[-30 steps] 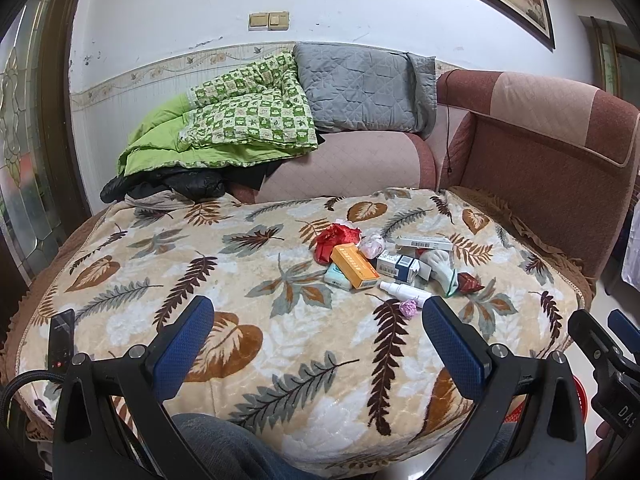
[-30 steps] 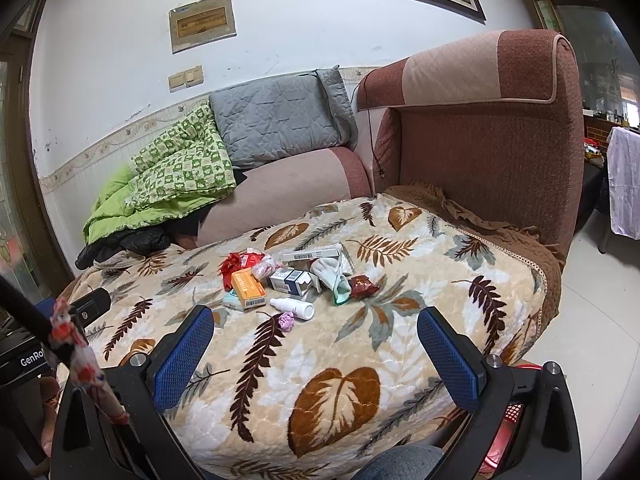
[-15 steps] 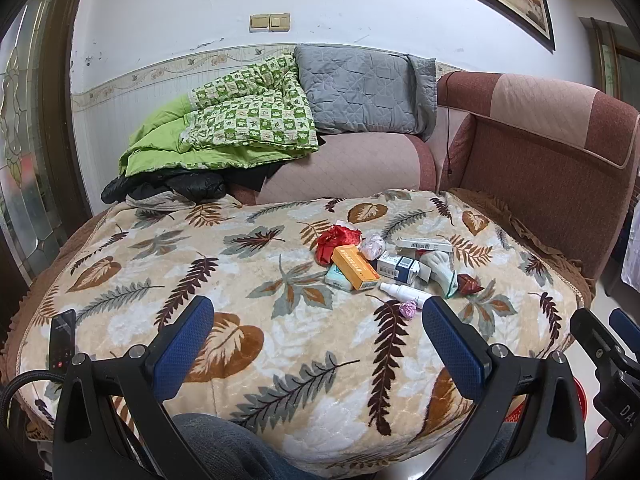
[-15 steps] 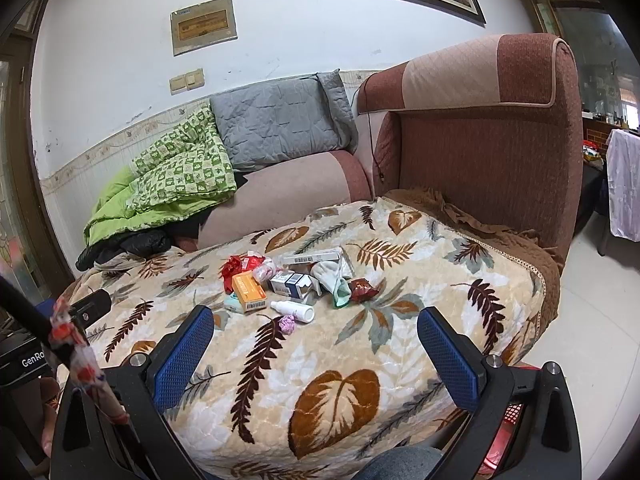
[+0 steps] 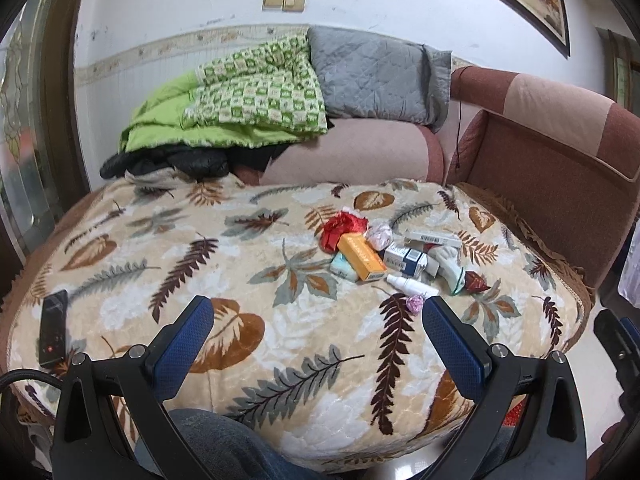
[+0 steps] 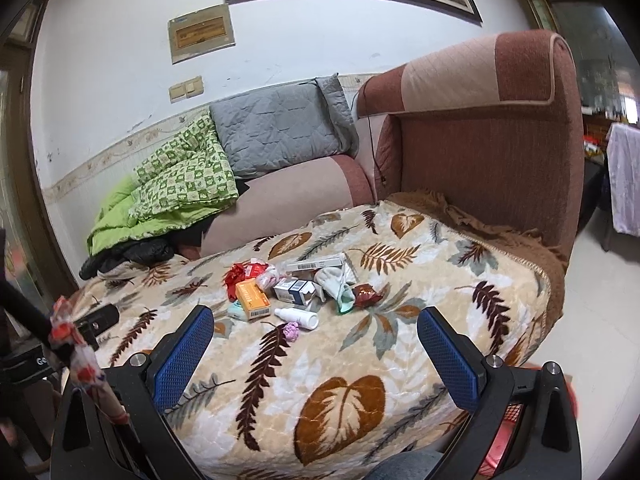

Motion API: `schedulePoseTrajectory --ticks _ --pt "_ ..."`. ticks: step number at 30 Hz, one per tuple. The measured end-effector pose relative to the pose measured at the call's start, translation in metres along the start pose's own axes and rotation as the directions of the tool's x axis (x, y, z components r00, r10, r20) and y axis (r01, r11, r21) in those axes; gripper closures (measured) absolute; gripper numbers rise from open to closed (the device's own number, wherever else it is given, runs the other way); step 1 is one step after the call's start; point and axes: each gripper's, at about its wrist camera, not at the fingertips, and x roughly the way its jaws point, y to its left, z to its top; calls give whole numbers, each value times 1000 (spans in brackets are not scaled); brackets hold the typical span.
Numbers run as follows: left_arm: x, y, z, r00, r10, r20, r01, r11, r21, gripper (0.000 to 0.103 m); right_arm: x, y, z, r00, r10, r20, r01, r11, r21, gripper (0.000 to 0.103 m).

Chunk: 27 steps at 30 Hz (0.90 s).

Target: Collect trash

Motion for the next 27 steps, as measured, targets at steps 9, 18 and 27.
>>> schedulePoseTrajectory --ticks 9,18,27 --pt "39 -4 6 995 -62 -74 64 998 25 0 31 -9 -4 995 85 -55 -85 996 3 0" --pt "115 -36 28 947 -213 -242 221 975 6 0 89 -47 1 981 146 -125 -133 986 103 11" --pt "207 -86 46 890 -259 -377 280 960 2 0 198 -89 27 970 168 -175 -123 962 244 21"
